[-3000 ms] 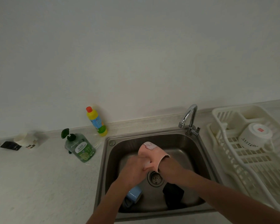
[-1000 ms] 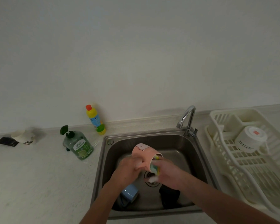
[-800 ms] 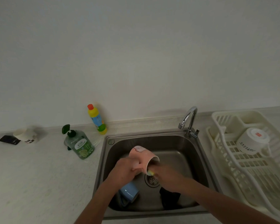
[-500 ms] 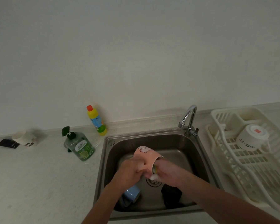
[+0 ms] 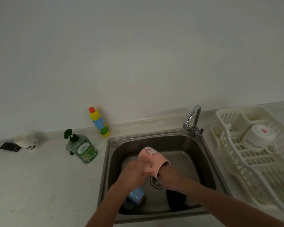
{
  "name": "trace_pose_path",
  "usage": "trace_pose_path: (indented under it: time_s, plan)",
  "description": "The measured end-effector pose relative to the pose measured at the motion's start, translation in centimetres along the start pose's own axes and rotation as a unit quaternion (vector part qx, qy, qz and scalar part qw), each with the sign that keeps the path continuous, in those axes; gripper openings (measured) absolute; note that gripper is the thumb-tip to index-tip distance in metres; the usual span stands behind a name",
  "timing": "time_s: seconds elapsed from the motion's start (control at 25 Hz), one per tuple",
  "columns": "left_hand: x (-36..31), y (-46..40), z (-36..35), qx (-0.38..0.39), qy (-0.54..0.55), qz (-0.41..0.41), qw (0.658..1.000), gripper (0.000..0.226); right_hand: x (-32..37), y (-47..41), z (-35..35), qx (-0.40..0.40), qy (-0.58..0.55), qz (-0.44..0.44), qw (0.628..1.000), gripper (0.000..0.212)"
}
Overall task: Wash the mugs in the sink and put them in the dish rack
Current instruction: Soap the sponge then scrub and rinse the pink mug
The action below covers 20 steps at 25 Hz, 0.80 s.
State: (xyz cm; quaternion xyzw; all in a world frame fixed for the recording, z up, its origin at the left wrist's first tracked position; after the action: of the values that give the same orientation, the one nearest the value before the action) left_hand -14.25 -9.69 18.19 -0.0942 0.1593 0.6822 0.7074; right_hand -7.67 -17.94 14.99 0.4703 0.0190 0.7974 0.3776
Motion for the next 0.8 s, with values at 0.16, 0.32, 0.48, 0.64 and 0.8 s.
trace_pose_path:
  time_s: [0.16,0.32,0.48,0.64,0.8]
  plan:
    - [0.9,0.3,0.9,-0.013,0.038,0.017,0.999,0.017,-0.8,2.2,0.1,-0.019,-0.072,0.056,0.996,0.023]
    - [2.5,0.4,2.2,-0.020,0.022,0.045,0.999,0.020,-4.2,0.0,0.5,-0.053,0.063,0.037,0.996,0.012]
    - [1.4,0.3,1.3,-0.010,0.000,0.031,0.999,0.020,-5.3,-4.9,-1.8,0.013,0.093,0.066,0.993,0.067]
    - [0.5,-0.1,1.1,-0.016,0.003,0.010,1.000,0.018,1.5,0.2,1.4,-0.053,0.026,0.095,0.994,0.046]
    - [1.6,0.0,1.5,-0.027,0.035,0.012,0.999,0.014,-0.7,2.8,2.2,-0.048,-0.020,0.132,0.990,0.031]
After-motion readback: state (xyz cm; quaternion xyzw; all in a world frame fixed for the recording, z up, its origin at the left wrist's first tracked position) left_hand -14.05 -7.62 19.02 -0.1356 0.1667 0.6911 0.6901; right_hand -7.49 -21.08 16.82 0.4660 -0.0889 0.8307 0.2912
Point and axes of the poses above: each hand's wrist, its own y-axis away from the middle knuckle, its own z-axis out of the back of the hand, x = y × z, the point moved 5 cm from there along -y, towards the middle knuckle, and after that the axes turned 3 degrees about x, right-handed, at the moved point
